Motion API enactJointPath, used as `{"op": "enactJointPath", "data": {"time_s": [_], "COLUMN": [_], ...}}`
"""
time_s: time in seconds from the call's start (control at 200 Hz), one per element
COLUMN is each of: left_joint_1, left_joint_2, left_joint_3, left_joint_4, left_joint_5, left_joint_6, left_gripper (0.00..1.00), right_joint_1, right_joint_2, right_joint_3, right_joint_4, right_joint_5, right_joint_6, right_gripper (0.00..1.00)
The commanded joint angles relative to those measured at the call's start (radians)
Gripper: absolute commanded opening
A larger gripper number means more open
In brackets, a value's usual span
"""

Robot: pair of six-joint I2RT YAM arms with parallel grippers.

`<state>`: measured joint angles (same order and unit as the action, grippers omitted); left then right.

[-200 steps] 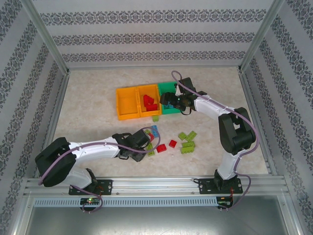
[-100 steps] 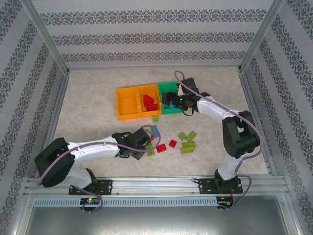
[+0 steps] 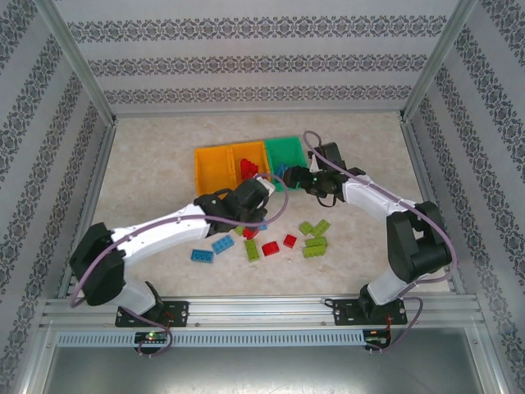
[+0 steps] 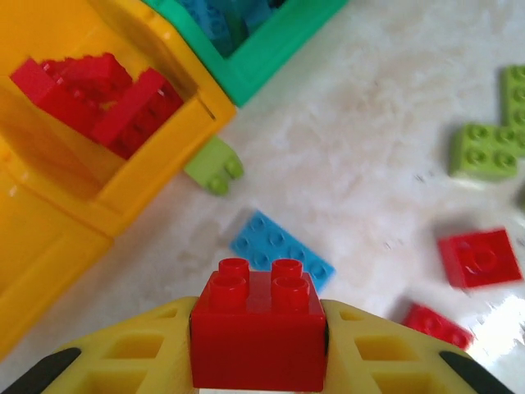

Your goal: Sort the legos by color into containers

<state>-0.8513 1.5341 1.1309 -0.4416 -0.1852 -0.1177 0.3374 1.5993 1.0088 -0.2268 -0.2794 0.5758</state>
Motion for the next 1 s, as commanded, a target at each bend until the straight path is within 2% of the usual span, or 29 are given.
{"op": "enactJointPath", "data": {"time_s": [0.0, 0.185, 0.46, 0.789, 0.879, 0.959, 0.994], "left_joint_1": [0.076, 0.189, 0.287, 0.341, 0.34, 0.34, 0.34], "left_joint_2": [0.102, 0.28, 0.483, 0.616, 0.627, 0.622, 0.615], "left_joint_3": [0.085, 0.269, 0.485, 0.625, 0.633, 0.629, 0.619], "left_joint_4": [0.031, 0.033, 0.012, -0.033, -0.031, -0.037, -0.034], "left_joint_5": [0.028, 0.105, 0.151, 0.15, 0.154, 0.15, 0.15], "left_joint_6": [0.072, 0.056, 0.01, -0.111, -0.138, -0.157, -0.164], "left_gripper": [0.35, 0.33, 0.36, 0.37, 0.47, 0.65, 0.69], "right_joint_1": [0.0, 0.001, 0.018, 0.028, 0.04, 0.06, 0.075], "right_joint_2": [-0.039, -0.07, -0.088, -0.107, -0.103, -0.101, -0.1], "right_joint_3": [-0.031, -0.067, -0.102, -0.13, -0.13, -0.126, -0.121], "right_joint_4": [0.012, 0.012, 0.009, 0.015, 0.019, 0.019, 0.016], "right_joint_5": [0.032, 0.046, 0.068, 0.08, 0.082, 0.089, 0.099], "right_joint_6": [-0.017, -0.016, -0.015, -0.01, -0.009, -0.024, -0.035], "right_gripper": [0.86, 0.86, 0.86, 0.86, 0.86, 0.86, 0.86]}}
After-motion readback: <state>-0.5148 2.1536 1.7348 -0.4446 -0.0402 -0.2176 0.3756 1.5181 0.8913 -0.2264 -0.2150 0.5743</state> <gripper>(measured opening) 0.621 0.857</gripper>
